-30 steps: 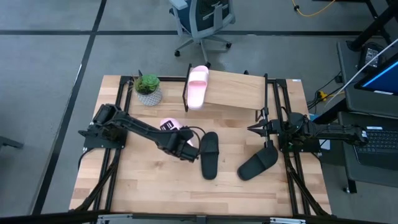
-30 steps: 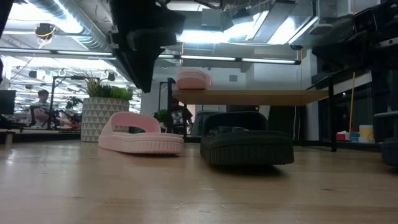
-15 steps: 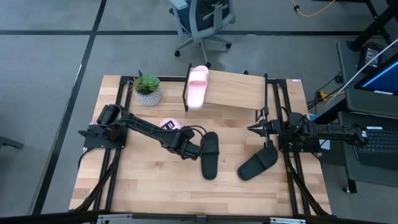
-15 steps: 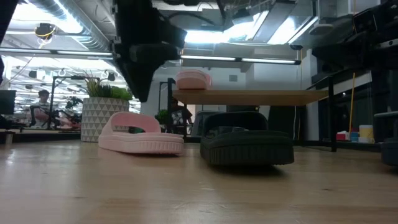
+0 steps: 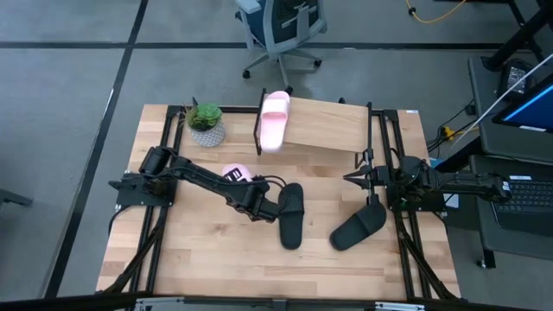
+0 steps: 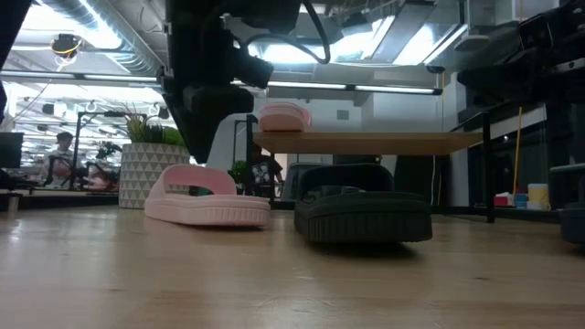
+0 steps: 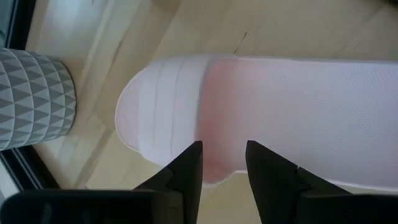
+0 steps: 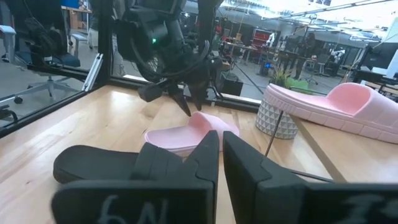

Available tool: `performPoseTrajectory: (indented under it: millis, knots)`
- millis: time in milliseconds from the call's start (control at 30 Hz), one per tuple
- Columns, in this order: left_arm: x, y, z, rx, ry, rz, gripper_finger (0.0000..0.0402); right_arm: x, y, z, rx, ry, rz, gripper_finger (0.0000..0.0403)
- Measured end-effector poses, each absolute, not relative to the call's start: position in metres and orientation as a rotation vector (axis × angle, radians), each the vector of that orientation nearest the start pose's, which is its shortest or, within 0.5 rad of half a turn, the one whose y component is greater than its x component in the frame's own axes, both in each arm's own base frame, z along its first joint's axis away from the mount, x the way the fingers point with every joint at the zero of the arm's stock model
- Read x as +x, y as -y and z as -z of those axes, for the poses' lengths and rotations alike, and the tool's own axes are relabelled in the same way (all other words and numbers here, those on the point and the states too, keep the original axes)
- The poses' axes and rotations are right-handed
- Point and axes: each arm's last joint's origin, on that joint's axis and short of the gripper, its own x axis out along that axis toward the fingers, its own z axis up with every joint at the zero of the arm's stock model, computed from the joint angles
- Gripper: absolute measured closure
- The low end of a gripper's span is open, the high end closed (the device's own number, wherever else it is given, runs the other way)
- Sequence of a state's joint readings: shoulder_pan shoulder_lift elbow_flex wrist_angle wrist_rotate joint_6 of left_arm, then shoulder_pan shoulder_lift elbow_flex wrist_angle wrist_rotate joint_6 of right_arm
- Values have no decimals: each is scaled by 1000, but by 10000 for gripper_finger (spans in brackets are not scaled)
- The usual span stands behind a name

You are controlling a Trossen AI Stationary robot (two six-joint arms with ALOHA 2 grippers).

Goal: Pick and place slides into the shelf
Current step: Put the pink slide on the shelf

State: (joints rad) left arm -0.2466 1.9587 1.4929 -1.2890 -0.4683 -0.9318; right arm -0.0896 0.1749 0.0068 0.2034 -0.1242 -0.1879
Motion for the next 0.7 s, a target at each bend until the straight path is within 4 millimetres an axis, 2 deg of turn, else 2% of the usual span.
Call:
performPoseTrajectory:
  millis: [400, 700]
  knots:
    - [342, 69, -199, -104, -1366, -876, 288, 108, 6, -171, -190, 38, -28, 377]
    - [331, 62, -178, -94, -1428, -897, 288, 108, 6, -171, -191, 39, -28, 377]
